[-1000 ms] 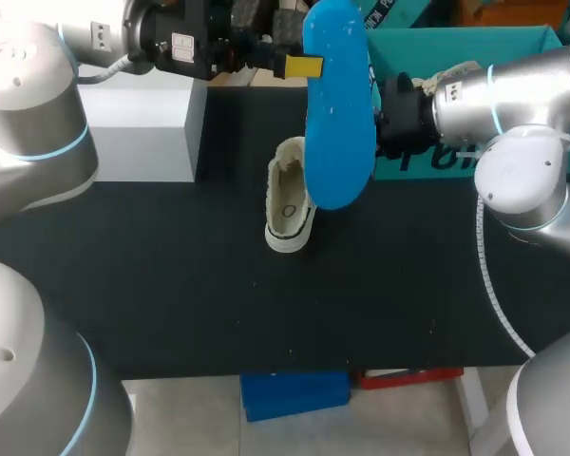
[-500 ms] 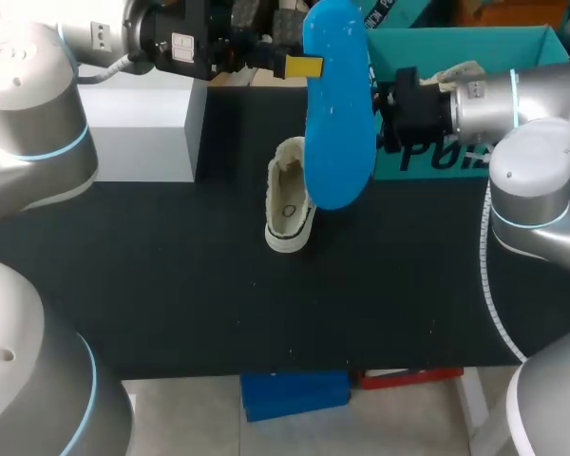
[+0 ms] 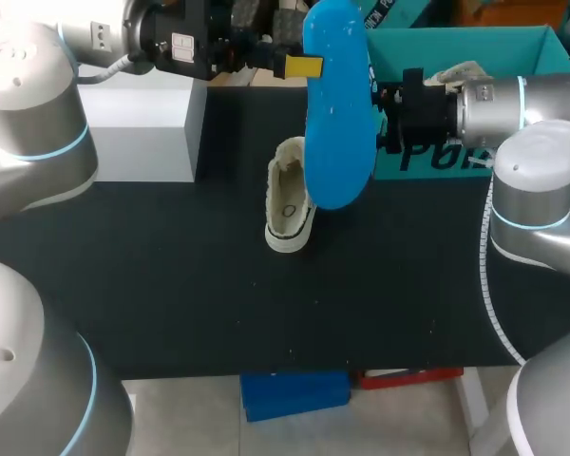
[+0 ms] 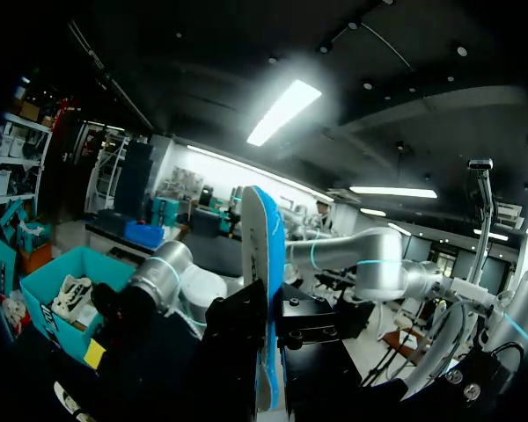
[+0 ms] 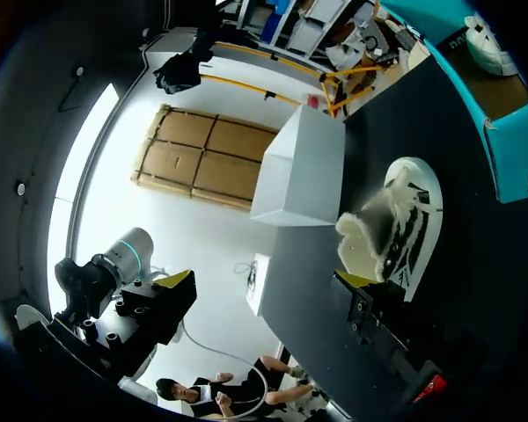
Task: Take the shoe out of the shoebox, open the shoe tongue, remove and reinsert the insole, then place the shoe into the shoebox
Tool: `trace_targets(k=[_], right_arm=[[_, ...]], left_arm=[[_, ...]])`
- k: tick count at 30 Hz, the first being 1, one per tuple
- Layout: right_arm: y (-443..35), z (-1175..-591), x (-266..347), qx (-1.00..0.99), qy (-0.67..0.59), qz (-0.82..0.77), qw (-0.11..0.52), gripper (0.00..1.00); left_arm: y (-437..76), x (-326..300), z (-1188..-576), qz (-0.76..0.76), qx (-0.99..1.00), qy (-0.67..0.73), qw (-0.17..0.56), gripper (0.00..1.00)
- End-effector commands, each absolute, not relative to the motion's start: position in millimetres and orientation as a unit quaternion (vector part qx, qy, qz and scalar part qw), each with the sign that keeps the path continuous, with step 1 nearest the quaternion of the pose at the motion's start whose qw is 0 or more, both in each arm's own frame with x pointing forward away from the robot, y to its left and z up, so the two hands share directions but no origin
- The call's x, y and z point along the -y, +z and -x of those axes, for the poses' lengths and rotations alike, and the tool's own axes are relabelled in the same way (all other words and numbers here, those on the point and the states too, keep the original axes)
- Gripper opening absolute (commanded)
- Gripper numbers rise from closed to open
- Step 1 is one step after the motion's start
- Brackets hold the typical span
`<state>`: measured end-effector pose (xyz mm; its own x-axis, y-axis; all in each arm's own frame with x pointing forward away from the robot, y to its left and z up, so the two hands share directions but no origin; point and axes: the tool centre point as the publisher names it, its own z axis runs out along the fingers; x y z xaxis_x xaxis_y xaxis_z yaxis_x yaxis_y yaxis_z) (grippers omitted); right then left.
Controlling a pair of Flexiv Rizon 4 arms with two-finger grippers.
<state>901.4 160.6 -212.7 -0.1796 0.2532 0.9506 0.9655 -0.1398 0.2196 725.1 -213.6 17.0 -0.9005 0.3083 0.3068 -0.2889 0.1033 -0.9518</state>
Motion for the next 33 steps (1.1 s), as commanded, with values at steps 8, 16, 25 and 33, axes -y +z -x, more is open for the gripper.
trace_targets(k=[8,16,25,33], right_arm=[[-210.0,-898.3,-162.1,0.56,-0.524,0.547,0.336,1.0],[-210.0,-898.3,-162.1,0.56,-0.524,0.547,0.336,1.0],[-210.0,-898.3,-162.1,0.56,-0.524,0.547,0.336,1.0],[-210.0,-898.3,-162.1,0.56,-0.524,0.547,0.336,1.0]], left_arm=[[-6.7,233.3,-694.2,0.222,0.718,0.659,0.014,0.0],[-48.0,229.0,-693.0,0.21,0.708,0.672,-0.056,0.0],[-48.0,229.0,-693.0,0.21,0.708,0.672,-0.056,0.0],[-48.2,228.8,-688.7,0.226,0.711,0.662,-0.075,0.0]])
